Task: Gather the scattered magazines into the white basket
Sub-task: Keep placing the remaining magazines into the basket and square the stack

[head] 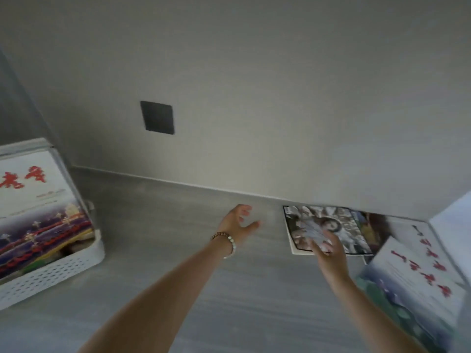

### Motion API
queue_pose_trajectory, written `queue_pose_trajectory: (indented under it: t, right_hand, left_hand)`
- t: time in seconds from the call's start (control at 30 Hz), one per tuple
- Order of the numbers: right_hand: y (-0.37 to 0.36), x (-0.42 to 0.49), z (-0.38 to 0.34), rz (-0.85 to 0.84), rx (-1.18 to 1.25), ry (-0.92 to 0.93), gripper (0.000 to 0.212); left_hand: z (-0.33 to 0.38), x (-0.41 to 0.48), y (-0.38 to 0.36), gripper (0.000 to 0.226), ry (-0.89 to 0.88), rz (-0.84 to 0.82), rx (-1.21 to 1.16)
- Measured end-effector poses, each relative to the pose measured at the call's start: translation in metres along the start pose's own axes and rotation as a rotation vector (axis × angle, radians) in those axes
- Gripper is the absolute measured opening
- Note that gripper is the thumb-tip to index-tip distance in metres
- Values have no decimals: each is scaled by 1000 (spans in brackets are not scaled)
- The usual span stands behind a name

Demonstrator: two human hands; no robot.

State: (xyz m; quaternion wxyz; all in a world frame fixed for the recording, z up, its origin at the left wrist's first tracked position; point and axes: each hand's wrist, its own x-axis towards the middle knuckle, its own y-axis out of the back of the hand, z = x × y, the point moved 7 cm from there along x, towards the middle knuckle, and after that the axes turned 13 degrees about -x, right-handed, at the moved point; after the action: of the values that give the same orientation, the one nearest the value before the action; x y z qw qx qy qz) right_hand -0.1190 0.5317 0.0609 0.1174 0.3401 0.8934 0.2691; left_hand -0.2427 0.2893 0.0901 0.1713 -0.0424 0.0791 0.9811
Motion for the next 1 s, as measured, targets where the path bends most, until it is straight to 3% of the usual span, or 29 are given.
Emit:
queue_pose_trajectory:
  t: [0.23,0.5,0.63,0.73,0.83,1.0]
  right_hand:
    - [148,23,122,146,-55,-189,56]
    - [235,14,227,325,21,-459,61]
    - [238,7,261,288,164,-528,33]
    - [238,7,275,258,220,-573,43]
    - [238,8,279,270,242,-611,52]
    - [226,7,269,237,300,-668,55]
  left_hand:
    - [0,10,-200,47,50,-274,40]
    - [-44,-7,-355,66,213,-509,208]
    - [-68,-15,-389,64,306,-567,276]
    - [-71,-14,-396,49,319,-536,273]
    - [-68,-22,-406,40,333,-624,225]
    - [-27,-27,-398,38,100,-701,179]
